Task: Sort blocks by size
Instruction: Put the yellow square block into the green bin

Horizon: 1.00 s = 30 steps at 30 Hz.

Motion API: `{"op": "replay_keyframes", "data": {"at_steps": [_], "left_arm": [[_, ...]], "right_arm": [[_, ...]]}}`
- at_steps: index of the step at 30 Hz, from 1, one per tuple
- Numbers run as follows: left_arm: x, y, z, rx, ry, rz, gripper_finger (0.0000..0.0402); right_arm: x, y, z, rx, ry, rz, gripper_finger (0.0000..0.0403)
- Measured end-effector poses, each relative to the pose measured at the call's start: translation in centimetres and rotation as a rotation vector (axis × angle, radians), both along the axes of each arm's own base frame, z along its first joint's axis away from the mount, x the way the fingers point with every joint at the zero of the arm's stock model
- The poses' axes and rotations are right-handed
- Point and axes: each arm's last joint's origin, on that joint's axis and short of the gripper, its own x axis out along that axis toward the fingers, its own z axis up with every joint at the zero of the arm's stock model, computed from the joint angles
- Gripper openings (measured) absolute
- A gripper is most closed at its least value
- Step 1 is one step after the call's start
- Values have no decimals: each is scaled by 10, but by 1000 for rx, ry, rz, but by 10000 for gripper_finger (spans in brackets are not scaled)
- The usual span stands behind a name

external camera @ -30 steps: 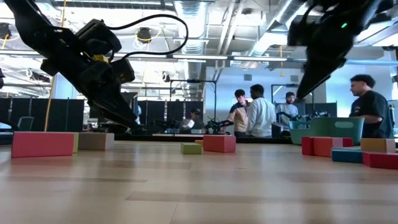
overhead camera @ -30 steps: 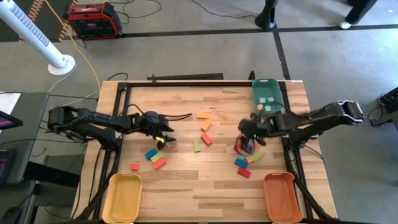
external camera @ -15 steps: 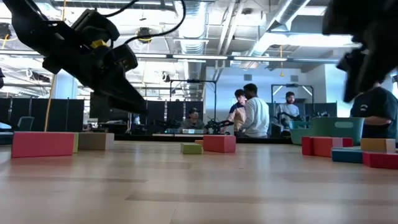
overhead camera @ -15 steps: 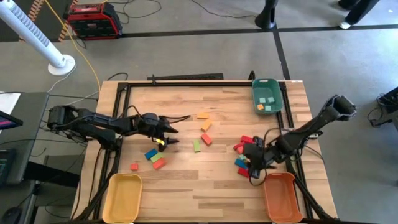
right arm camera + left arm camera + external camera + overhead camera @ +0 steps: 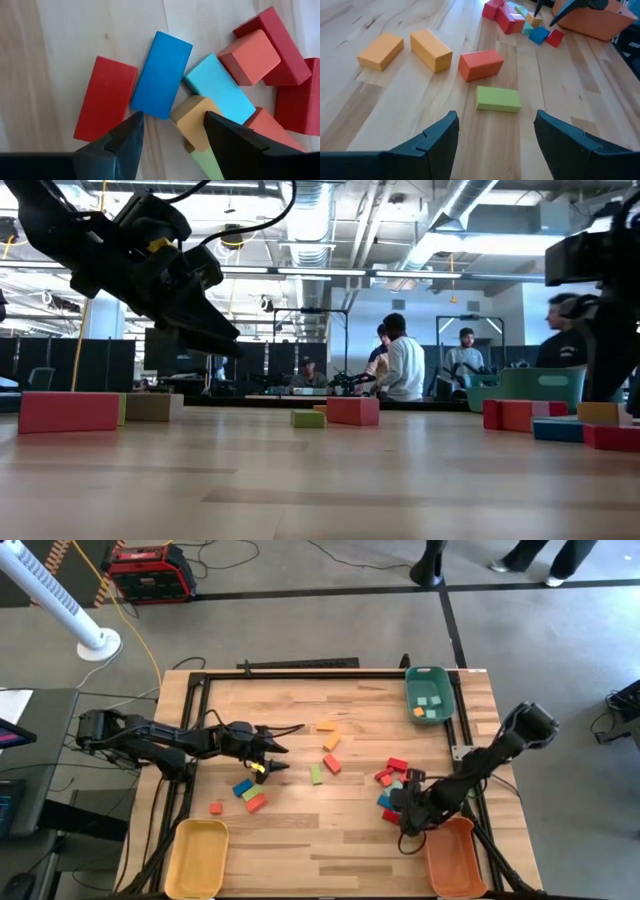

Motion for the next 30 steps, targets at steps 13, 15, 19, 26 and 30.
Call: {"op": "replay_keyframes", "data": {"at_steps": [13, 15, 19, 26, 30], "left_arm": [[0, 0, 0, 15, -2, 8, 247], [0, 0, 0, 17, -2, 7, 247], [0, 0, 0, 27, -2, 2, 247], [0, 0, 0, 27, 0, 1, 247], [0, 0, 0, 29, 1, -4, 247]], "right_arm": [[2, -1, 24, -66, -29, 13, 249], [1, -2, 28, -72, -22, 13, 249], [-2, -4, 29, -110, 21, 19, 249], [0, -2, 23, -160, 69, 142, 249], [3, -2, 16, -196, 108, 218, 249]]}}
